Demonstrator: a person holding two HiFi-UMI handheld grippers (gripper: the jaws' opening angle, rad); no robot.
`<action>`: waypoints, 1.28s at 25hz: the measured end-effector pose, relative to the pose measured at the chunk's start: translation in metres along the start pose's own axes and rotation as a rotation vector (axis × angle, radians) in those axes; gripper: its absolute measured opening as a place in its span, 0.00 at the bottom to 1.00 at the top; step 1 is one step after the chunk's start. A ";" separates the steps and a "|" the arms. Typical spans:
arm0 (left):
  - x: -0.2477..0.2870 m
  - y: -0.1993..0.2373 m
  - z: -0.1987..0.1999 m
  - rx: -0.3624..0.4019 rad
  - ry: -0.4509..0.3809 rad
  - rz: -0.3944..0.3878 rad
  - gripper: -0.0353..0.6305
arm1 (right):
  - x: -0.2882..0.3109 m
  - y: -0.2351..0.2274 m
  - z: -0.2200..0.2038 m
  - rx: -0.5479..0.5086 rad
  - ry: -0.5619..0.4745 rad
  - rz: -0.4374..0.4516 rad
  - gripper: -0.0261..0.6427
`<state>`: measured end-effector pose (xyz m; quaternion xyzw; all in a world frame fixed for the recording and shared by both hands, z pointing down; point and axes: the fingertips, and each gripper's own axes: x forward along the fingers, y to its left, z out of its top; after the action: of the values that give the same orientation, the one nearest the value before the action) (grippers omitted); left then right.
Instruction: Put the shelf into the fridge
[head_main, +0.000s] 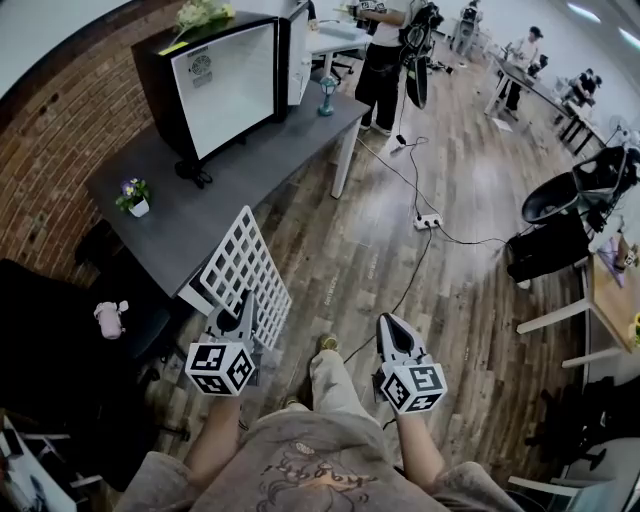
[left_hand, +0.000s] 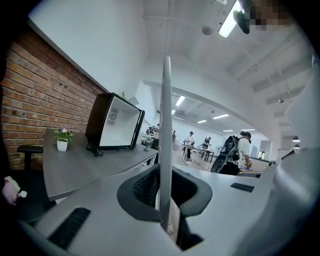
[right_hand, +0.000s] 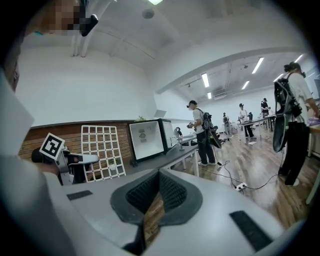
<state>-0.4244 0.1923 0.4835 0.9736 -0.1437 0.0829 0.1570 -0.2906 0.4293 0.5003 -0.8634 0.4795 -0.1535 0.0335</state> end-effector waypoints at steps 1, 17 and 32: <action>0.007 0.002 0.001 0.002 0.001 -0.004 0.12 | 0.006 -0.004 0.001 0.004 -0.001 -0.005 0.03; 0.169 0.037 0.060 -0.006 -0.016 0.046 0.12 | 0.172 -0.074 0.060 0.022 0.017 0.071 0.03; 0.282 0.052 0.093 -0.027 -0.071 0.151 0.12 | 0.295 -0.150 0.108 0.005 0.019 0.161 0.03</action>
<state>-0.1629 0.0425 0.4690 0.9600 -0.2235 0.0580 0.1582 0.0096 0.2525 0.4968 -0.8204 0.5474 -0.1596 0.0433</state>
